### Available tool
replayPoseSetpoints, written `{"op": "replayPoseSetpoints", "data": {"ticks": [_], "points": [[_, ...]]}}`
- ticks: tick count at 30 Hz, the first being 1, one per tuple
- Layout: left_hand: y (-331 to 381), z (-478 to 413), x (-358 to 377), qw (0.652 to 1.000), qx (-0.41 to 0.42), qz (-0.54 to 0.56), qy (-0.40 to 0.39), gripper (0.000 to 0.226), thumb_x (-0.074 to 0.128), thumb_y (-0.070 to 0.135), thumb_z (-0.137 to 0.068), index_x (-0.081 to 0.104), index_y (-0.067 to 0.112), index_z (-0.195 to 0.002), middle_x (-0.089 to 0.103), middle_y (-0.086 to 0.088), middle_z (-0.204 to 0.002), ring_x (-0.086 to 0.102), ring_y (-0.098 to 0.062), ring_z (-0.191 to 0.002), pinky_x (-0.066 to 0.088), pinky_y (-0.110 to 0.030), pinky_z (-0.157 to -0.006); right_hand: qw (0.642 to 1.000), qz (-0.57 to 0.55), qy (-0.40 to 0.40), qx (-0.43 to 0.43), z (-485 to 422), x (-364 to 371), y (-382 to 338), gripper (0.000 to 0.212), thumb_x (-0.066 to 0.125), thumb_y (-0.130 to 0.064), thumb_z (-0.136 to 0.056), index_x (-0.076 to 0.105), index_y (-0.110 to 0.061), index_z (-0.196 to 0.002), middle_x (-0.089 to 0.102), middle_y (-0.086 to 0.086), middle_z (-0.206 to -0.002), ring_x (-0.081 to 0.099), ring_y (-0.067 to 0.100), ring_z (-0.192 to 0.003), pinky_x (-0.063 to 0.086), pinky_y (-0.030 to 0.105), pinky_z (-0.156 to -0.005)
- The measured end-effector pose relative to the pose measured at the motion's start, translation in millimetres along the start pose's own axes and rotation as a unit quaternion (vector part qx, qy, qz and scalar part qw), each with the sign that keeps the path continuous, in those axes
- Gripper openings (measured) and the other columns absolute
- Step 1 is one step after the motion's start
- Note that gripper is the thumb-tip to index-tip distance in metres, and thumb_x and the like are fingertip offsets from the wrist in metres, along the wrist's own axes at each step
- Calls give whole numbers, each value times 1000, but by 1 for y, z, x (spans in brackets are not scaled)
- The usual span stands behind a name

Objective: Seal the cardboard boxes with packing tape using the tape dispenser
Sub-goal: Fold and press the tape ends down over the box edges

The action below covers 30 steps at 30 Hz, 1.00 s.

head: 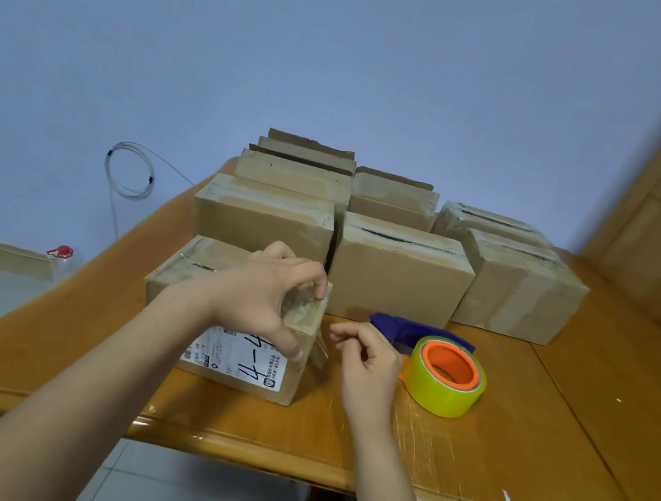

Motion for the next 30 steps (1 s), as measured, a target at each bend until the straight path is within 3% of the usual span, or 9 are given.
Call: {"op": "replayPoseSetpoints", "data": {"ticks": [4, 8, 11, 16, 24, 30], "points": [[0, 6, 2, 1000, -12, 2, 18, 75, 64, 66, -47, 46, 33, -113, 50, 10, -119, 28, -10, -110, 41, -34, -90, 998, -63, 8, -9, 10, -4, -13, 23, 46, -26, -84, 67, -33, -91, 68, -8, -83, 65, 11, -83, 52, 24, -68], [1, 14, 4, 997, -2, -70, 40, 75, 56, 68, -55, 46, 34, -121, 38, 8, -150, 32, -9, -113, 41, -32, -89, 995, -89, 9, -34, 26, -5, -31, 23, 51, -32, -88, 68, -24, -100, 67, -9, -96, 64, 12, -94, 51, 22, -73], [1, 17, 4, 993, 7, -95, 63, 80, 48, 72, -55, 48, 33, -125, 36, 11, -152, 40, -10, -111, 42, -34, -88, 997, -52, 3, -58, 35, -2, -38, 22, 56, -34, -87, 68, -20, -99, 64, -10, -97, 61, 11, -94, 48, 18, -75], [-2, 17, 5, 995, 13, -60, 80, 79, 53, 72, -55, 51, 33, -123, 43, 15, -146, 38, -7, -106, 38, -27, -82, 999, 19, 22, -35, 42, 5, -35, 21, 57, -43, -83, 65, -26, -91, 62, -13, -93, 58, 6, -94, 48, 23, -79], [-5, 15, 4, 997, -9, -10, 81, 81, 61, 72, -50, 53, 36, -121, 44, 21, -143, 38, -5, -106, 45, -35, -89, 993, 55, 36, -98, 40, 3, -44, 22, 58, -31, -87, 70, -12, -88, 64, -9, -89, 60, 5, -88, 49, 21, -74], [-5, 15, 4, 997, -7, -10, 77, 84, 59, 76, -49, 53, 36, -123, 43, 21, -144, 39, -6, -106, 44, -34, -88, 999, -48, 15, -14, 35, -2, -38, 10, 69, -13, -82, 72, -22, -80, 69, -11, -83, 64, 8, -85, 47, 17, -76]]}}
Point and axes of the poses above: each hand's wrist, its own z-axis away from the middle knuckle, its own x-axis out of the palm, y = z × x, the point moved 4 cm from there along -z, towards the middle knuckle
